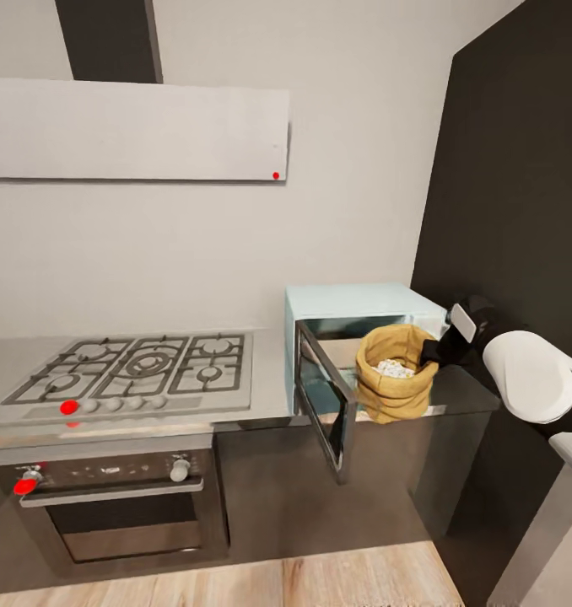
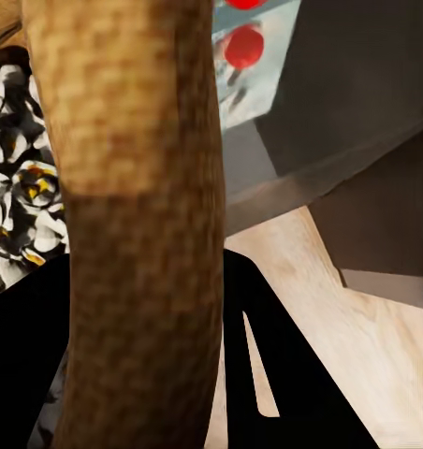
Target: In the kitchen, take the popcorn bag from the countertop, put it into the microwave, and heat it until the popcorn is cooked so the cooked popcorn ends up inside the bag.
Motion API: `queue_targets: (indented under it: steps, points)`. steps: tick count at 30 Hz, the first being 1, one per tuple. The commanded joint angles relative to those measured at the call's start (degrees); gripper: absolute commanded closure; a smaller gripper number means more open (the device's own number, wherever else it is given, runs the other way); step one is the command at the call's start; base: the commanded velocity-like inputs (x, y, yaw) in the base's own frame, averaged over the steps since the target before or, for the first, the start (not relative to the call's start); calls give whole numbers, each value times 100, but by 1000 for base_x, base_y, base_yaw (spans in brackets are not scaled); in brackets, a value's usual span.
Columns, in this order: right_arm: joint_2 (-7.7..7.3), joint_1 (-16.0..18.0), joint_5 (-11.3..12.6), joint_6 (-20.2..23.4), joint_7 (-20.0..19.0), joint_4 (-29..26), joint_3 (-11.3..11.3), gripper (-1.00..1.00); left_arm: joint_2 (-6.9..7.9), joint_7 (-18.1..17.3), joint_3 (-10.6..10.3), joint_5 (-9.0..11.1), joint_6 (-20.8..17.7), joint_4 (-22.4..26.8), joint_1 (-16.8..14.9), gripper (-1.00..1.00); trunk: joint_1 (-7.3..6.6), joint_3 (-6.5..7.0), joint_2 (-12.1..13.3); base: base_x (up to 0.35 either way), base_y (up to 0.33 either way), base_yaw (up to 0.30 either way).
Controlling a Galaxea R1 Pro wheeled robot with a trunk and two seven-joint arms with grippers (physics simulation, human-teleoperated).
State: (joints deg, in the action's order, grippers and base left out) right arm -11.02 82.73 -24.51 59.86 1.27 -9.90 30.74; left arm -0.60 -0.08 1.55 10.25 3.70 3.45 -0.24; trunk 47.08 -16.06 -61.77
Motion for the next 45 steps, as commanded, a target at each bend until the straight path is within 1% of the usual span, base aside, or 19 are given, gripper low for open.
queue_targets:
  steps: [1, 19, 26, 29, 34, 39, 41, 45]
  points:
    - [7, 6, -27, 14, 14, -3, 47, 100, -1, -1, 12, 29, 16, -2, -2, -100, 0, -7, -5, 0, 0, -286]
    - [8, 6, -35, 14, 14, -5, 54, 100, -1, -1, 13, 29, 16, -2, -2, -100, 0, -7, -5, 0, 0, -272]
    - [23, 15, -19, 14, -12, -254, 81, 100, -1, -1, 14, 29, 16, -2, -2, -100, 0, -7, -5, 0, 0, -20]
    - [33, 15, -13, 14, -12, -257, 86, 100, -1, -1, 20, 29, 16, -2, -2, -100, 0, -7, -5, 0, 50, 0]
    - [72, 15, 5, 14, -13, -255, 98, 100, -1, -1, 16, 29, 16, -2, -2, -100, 0, -7, -5, 0, 274, 0]
    - [73, 15, 16, 14, -13, -166, 70, 100, -1, -1, 17, 29, 16, -2, -2, -100, 0, -7, -5, 0, 26, 0]
    - [73, 15, 1, 14, -13, -170, 113, 100, -1, -1, 18, 29, 16, -2, -2, -100, 0, -7, -5, 0, 1, 0]
    - [86, 15, 7, 14, -13, -170, 105, 100, -1, -1, 20, 29, 16, -2, -2, -100, 0, -7, -5, 0, 0, 0]
